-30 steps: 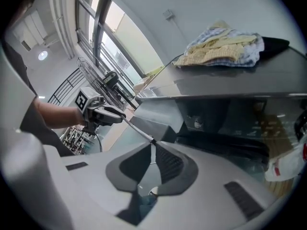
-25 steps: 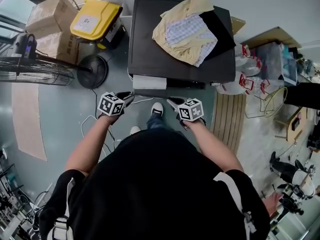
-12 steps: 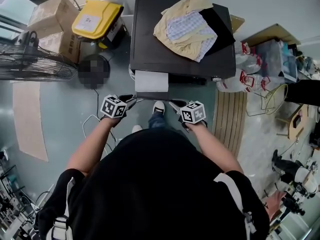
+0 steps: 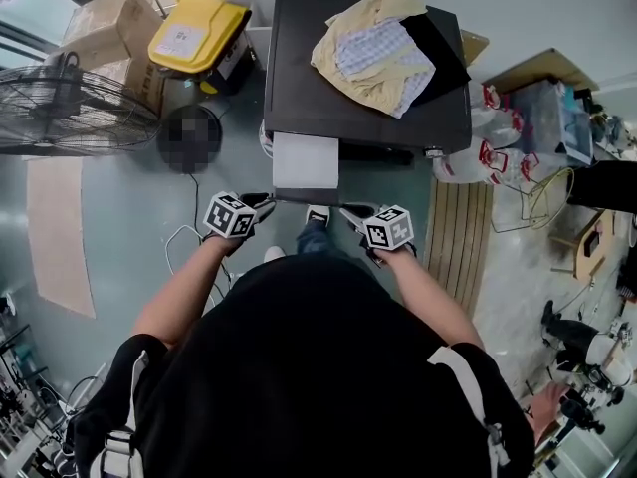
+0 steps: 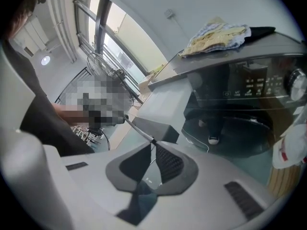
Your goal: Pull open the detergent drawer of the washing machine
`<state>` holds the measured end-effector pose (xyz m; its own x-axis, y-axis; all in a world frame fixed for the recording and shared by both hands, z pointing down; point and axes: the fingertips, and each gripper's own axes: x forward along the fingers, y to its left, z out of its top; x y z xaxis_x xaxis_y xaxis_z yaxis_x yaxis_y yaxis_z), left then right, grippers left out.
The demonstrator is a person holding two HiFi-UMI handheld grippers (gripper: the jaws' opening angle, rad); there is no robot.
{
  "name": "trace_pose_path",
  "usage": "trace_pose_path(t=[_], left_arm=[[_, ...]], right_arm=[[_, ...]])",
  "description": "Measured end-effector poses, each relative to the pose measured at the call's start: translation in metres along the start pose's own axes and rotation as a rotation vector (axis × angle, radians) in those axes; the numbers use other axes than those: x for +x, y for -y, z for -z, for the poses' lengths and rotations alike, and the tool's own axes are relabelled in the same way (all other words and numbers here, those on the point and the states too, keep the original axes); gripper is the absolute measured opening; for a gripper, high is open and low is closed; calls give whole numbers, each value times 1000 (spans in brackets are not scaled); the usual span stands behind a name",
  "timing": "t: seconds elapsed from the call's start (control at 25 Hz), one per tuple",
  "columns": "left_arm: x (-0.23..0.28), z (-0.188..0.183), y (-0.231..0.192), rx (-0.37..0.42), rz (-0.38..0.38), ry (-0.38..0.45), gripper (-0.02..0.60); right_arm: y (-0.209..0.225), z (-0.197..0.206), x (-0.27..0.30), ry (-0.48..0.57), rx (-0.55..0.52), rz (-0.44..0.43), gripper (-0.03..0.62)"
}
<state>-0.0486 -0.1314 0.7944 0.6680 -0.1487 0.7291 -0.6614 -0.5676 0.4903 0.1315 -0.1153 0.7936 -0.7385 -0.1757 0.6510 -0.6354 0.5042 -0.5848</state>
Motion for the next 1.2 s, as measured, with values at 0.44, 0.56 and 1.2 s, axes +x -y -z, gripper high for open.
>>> trace_pose_path(t=[0.44,0.56,1.2], left_arm=[[-5,25,20,1,8,-17,117],[-6,28,22,2,9,-17,117],[1,36,23,13,18,-18,118]], right_arm=[[-16,28,-7,-11,18,-15,31],[-19,30,-7,-4,19,-10,32],[-13,38,-4,12,34,26,38]])
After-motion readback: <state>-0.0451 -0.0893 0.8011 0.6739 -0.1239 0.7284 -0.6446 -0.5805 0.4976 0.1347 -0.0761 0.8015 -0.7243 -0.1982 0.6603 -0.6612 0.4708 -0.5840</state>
